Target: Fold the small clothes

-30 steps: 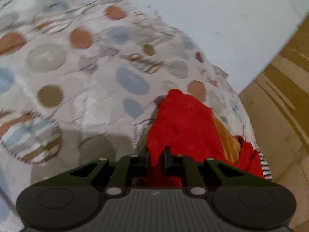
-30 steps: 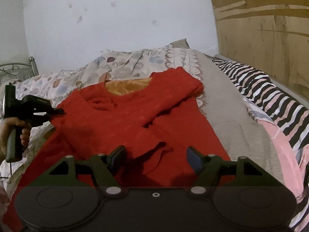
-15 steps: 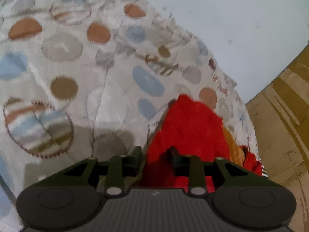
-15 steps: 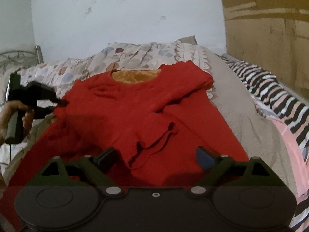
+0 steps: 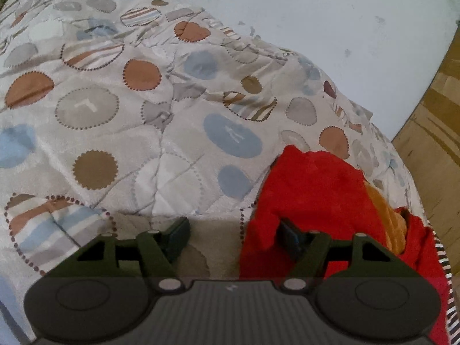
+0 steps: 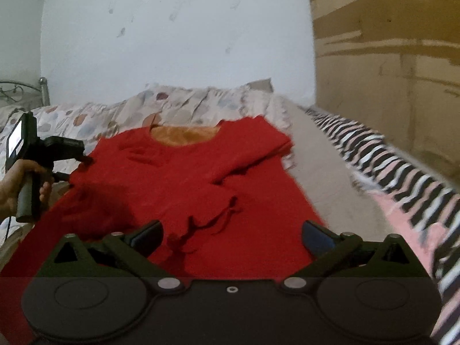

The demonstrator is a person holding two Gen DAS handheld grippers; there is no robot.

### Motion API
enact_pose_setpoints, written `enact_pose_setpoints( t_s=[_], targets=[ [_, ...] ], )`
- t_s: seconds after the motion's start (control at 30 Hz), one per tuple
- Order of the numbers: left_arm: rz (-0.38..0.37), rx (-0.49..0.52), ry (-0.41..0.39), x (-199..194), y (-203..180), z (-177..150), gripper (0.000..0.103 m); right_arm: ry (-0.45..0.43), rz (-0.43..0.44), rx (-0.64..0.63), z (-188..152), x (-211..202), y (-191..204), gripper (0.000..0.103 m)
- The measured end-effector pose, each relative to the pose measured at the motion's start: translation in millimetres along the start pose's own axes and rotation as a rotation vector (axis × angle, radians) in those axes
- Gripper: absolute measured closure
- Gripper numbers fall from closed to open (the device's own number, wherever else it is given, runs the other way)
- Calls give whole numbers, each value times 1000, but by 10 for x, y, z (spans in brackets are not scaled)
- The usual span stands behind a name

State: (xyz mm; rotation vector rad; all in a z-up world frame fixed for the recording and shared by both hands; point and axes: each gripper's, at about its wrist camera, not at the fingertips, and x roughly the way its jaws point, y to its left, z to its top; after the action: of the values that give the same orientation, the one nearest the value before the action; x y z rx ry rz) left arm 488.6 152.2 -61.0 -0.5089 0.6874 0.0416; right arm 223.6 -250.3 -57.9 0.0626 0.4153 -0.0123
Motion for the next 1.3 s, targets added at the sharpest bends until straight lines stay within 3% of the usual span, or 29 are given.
enact_pose_setpoints(
  t_s=[0.07,0.1,0.17,0.3,0.43,0.53,0.73,0.93,1.03,1.17,1.3],
  targets=[
    [-20,-37,6,-76,56,4,25,4,-22,0,-27,-93,-86,1],
    [-14,-35,19,-133,48,12,16,8,-30,5,-43,-130,-129,1],
    [36,45,44,-269,-53,21,9,11,-41,17,-76,-212,-213,1],
    [100,225,-19,-696,-281,-83,0,-2,-40,33,-114,-387,-292,1],
    [149,375,-81,-1146,-376,-273,0,-11,-26,32,-150,-576,-305,1],
    [175,406,-126,-1516,-383,-485,0,-12,-9,15,-177,-716,-300,1],
    [94,487,-149,-2280,-422,-1028,0,18,12,-98,-284,-933,-243,1],
    [28,845,-151,-2813,-792,-1499,0,95,71,-225,-440,-1061,-160,1],
    [-19,938,-137,-2945,-938,-1630,0,105,56,-302,-557,-1139,-84,1],
    [-56,996,-95,-2961,-1072,-1805,0,104,28,-435,-753,-1189,55,1],
    [-90,1027,-58,-2924,-1102,-1992,0,109,-55,-612,-972,-1081,213,1]
  ],
)
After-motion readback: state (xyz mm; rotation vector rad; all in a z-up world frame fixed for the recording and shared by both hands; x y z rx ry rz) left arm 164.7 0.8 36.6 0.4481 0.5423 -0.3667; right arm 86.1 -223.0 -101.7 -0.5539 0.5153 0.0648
